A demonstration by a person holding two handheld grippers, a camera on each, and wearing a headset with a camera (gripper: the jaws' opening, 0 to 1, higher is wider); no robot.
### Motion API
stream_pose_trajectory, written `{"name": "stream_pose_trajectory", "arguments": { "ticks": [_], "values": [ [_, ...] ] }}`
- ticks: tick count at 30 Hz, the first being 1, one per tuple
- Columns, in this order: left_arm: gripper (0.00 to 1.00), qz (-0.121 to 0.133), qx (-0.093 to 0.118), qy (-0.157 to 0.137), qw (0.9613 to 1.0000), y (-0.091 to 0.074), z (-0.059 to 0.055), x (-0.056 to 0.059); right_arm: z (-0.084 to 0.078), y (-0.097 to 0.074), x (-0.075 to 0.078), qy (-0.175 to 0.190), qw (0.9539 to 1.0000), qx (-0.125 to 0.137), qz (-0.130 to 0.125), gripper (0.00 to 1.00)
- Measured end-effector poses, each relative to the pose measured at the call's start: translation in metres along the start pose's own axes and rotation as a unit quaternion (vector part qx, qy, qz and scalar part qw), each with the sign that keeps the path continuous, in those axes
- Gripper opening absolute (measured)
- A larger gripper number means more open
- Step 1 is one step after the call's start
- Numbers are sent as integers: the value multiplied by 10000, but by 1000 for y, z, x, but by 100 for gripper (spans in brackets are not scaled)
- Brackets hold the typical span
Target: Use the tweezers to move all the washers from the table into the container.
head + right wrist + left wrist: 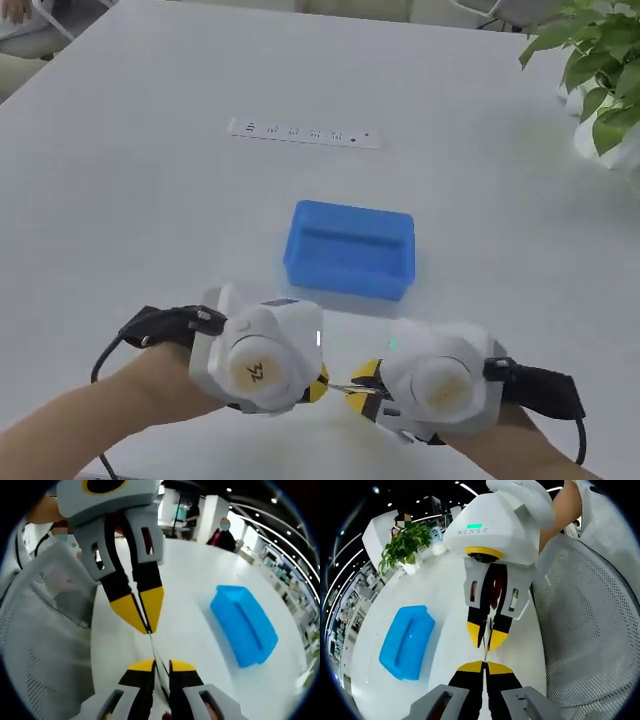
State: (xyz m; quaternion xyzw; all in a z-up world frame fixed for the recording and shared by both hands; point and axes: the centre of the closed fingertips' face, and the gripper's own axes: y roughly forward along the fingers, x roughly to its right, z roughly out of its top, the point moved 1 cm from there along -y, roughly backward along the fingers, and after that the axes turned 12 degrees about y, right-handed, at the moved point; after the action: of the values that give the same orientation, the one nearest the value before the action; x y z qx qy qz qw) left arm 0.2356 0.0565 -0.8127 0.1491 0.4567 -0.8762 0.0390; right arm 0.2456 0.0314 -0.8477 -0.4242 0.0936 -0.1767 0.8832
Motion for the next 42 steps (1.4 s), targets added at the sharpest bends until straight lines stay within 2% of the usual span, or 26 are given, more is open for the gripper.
{"name": "stream_pose_trajectory", "arguments": {
  "ticks": [2, 5, 9, 14, 18, 19, 20, 21, 22, 23, 24, 27, 31, 32, 33, 34, 35, 36, 37, 38, 39, 40, 42],
  "values": [
    [0, 16, -60, 13, 10000, 3, -4, -2, 1, 2, 3, -20, 10000, -21, -12, 7],
    [0, 21, -186, 46, 9998, 9, -13, -6, 1, 9, 10, 202, 9998, -73, 52, 9],
    [0, 41, -169, -200, 9996, 14, -21, -18, 3, 14, 21, 258, 9996, -97, -17, 10],
    [0, 44, -196, -313, 9993, 16, -28, -28, 8, 20, 32, 246, 9997, -70, -53, 10],
    [0, 14, -327, -362, 9988, 20, -36, -30, 11, 23, 36, 659, 9978, -19, 17, 12],
    [0, 18, -375, -344, 9987, 22, -38, -29, 10, 23, 36, 724, 9974, -17, 29, 12],
    [0, -33, -546, -299, 9981, 23, -44, -27, 9, 24, 38, 786, 9969, -17, -49, 12],
    [0, -34, -696, -89, 9975, 25, -49, -26, 9, 25, 36, 728, 9973, -12, -12, 12],
    [0, -94, -713, -34, 9974, 28, -49, -24, 9, 25, 34, 737, 9973, -13, -15, 13],
    [0, -42, -768, 55, 9970, 29, -50, -22, 8, 25, 33, 733, 9973, -23, -27, 15],
    [0, -26, -725, 124, 9973, 29, -47, -22, 6, 26, 33, 728, 9973, -25, -25, 17],
    [0, -37, -701, 93, 9975, 30, -46, -22, 0, 22, 30, 823, 9966, -46, -68, 22],
    [0, 180, -672, -486, 9964, 28, -46, -24, 2, 5, 28, 1200, 9924, 212, -158, 25],
    [0, 250, -630, -740, 9950, 28, -47, -25, 3, 0, 29, 1330, 9904, 317, -211, 26],
    [0, 320, -545, -1104, 9919, 27, -48, -25, 5, -10, 29, 1555, 9864, 459, -267, 27],
    [1, 416, -505, -1314, 9892, 26, -49, -27, 5, -17, 30, 1730, 9829, 545, -302, 28],
    [4, 518, -507, -1579, 9848, 24, -52, -28, 5, -23, 31, 2013, 9766, 679, -345, 28],
    [13, 572, -496, -1770, 9813, 22, -54, -28, 5, -27, 33, 2167, 9724, 767, -403, 30],
    [22, 568, -458, -2009, 9769, 21, -54, -26, 4, -32, 35, 2281, 9690, 838, -449, 31],
    [31, 702, -477, -2431, 9663, 19, -57, -26, 3, -41, 37, 2401, 9648, 921, -552, 32],
    [40, 600, -442, -2618, 9622, 18, -58, -19, 1, -45, 38, 2468, 9623, 954, -622, 33],
    [45, 632, -414, -2724, 9592, 17, -60, -16, -1, -53, 40, 2597, 9576, 1021, -722, 33],
    [50, 866, -393, -2858, 9536, 11, -64, -13, -2, -67, 41, 2699, 9528, 1115, -829, 35]
  ]
}}
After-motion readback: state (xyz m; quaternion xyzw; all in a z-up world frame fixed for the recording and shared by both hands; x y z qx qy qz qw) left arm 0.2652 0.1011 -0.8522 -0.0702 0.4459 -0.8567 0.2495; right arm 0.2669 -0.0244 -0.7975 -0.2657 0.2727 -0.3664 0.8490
